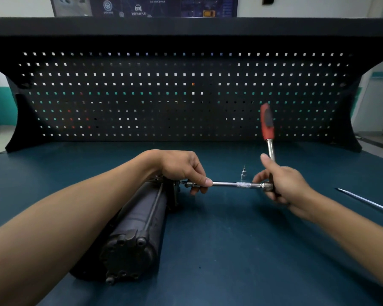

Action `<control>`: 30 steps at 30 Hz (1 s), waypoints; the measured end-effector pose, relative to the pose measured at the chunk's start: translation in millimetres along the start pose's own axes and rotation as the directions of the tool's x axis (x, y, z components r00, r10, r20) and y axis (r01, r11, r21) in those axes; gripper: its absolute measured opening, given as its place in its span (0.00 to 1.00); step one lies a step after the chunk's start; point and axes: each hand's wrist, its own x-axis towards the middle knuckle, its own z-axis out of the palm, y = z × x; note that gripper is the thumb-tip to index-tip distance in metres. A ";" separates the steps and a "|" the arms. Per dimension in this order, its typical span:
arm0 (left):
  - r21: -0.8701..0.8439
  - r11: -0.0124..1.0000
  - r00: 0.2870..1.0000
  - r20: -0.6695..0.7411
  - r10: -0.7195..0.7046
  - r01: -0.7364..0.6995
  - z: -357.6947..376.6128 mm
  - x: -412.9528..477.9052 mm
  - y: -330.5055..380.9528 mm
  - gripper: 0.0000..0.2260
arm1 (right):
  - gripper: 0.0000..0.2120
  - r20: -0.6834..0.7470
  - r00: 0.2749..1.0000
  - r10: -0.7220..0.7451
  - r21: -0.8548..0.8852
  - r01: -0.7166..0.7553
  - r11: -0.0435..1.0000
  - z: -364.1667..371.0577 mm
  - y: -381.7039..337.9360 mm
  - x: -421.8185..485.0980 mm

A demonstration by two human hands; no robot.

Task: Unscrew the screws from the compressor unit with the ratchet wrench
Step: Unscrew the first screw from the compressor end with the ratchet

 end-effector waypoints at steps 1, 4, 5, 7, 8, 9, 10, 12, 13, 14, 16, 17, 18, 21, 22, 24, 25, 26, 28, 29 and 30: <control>-0.009 1.000 1.000 -0.001 0.002 -0.002 0.6 0.4 -0.9 0.11 | 0.31 0.041 0.996 0.085 0.048 -0.087 0.995 -0.7 -1.8 -0.6; -0.028 1.000 1.000 -0.005 0.009 -0.009 1.2 0.6 -3.9 0.11 | 0.25 0.197 0.940 0.278 0.163 -0.312 0.936 -1.3 -6.5 -2.8; -0.030 0.999 1.000 -0.006 0.013 -0.014 0.7 0.7 -4.5 0.11 | 0.24 0.230 0.923 0.309 0.171 -0.351 0.920 -2.1 -7.9 -2.6; -0.035 0.999 1.000 -0.007 0.019 -0.019 -0.5 0.7 -4.6 0.11 | 0.24 0.284 0.897 0.340 0.173 -0.397 0.902 -3.9 -10.8 -1.7; -0.037 0.999 1.000 -0.007 0.020 -0.020 -1.1 0.7 -4.5 0.12 | 0.24 0.308 0.885 0.350 0.179 -0.415 0.892 -4.9 -12.1 -1.6; -0.038 0.999 1.000 -0.007 0.019 -0.019 -1.4 0.8 -4.6 0.12 | 0.25 0.329 0.872 0.362 0.193 -0.437 0.878 -5.7 -13.1 -1.3; -0.037 0.999 1.000 -0.006 0.018 -0.019 -1.5 0.9 -4.8 0.12 | 0.25 0.347 0.858 0.379 0.210 -0.465 0.860 -6.6 -13.7 -1.4; -0.030 0.999 1.000 -0.004 0.016 -0.017 -1.0 1.3 -5.1 0.12 | 0.26 0.380 0.825 0.418 0.226 -0.521 0.823 -8.0 -13.7 -2.9; -0.029 0.999 1.000 -0.003 0.016 -0.016 -0.5 1.7 -5.0 0.12 | 0.25 0.395 0.810 0.433 0.224 -0.542 0.810 -8.4 -13.0 -3.8; -0.027 1.000 1.000 -0.003 0.016 -0.016 -0.3 1.9 -4.5 0.12 | 0.24 0.405 0.799 0.444 0.222 -0.557 0.800 -8.7 -12.4 -4.6; -0.021 1.000 1.000 -0.005 0.010 -0.010 -0.4 1.9 -3.3 0.12 | 0.22 0.395 0.803 0.447 0.225 -0.556 0.800 -8.2 -11.0 -5.5; -0.018 1.000 1.000 -0.006 0.004 -0.004 -0.7 1.7 -2.8 0.12 | 0.22 0.371 0.820 0.436 0.229 -0.536 0.813 -7.1 -10.2 -5.3; -0.017 1.000 1.000 -0.006 -0.002 0.002 -0.9 1.3 -2.3 0.12 | 0.22 0.338 0.845 0.414 0.230 -0.501 0.834 -5.6 -9.3 -5.0; -0.013 1.000 1.000 0.000 -0.015 0.015 -0.8 0.7 -0.7 0.10 | 0.19 0.202 0.943 0.266 0.192 -0.304 0.933 0.1 -7.2 -5.4; -0.013 1.000 1.000 0.009 -0.019 0.019 -0.8 0.3 0.0 0.10 | 0.18 0.140 0.973 0.183 0.148 -0.203 0.968 1.3 -5.9 -5.8; -0.015 0.999 0.999 0.031 -0.031 0.031 -1.1 -0.5 1.3 0.10 | 0.18 0.016 1.000 -0.025 0.045 0.024 0.999 2.7 -2.0 -5.6; -0.017 0.999 0.998 0.042 -0.036 0.037 -1.3 -0.9 1.8 0.11 | 0.19 -0.020 0.991 -0.133 0.008 0.133 0.991 2.8 -0.2 -5.5; -0.019 0.999 0.998 0.052 -0.041 0.042 -1.5 -1.3 2.3 0.11 | 0.20 -0.035 0.972 -0.233 -0.023 0.232 0.972 2.3 1.4 -5.6; -0.026 0.998 0.996 0.070 -0.051 0.053 -2.0 -1.6 3.7 0.12 | 0.19 -0.031 0.916 -0.401 -0.095 0.397 0.913 0.8 4.9 -5.9; -0.031 0.998 0.995 0.078 -0.055 0.058 -2.2 -1.6 4.2 0.12 | 0.18 -0.021 0.880 -0.474 -0.125 0.468 0.875 0.3 6.7 -6.6; -0.032 0.998 0.995 0.085 -0.058 0.061 -2.5 -1.7 4.4 0.12 | 0.15 -0.011 0.844 -0.537 -0.144 0.530 0.836 0.3 8.3 -7.3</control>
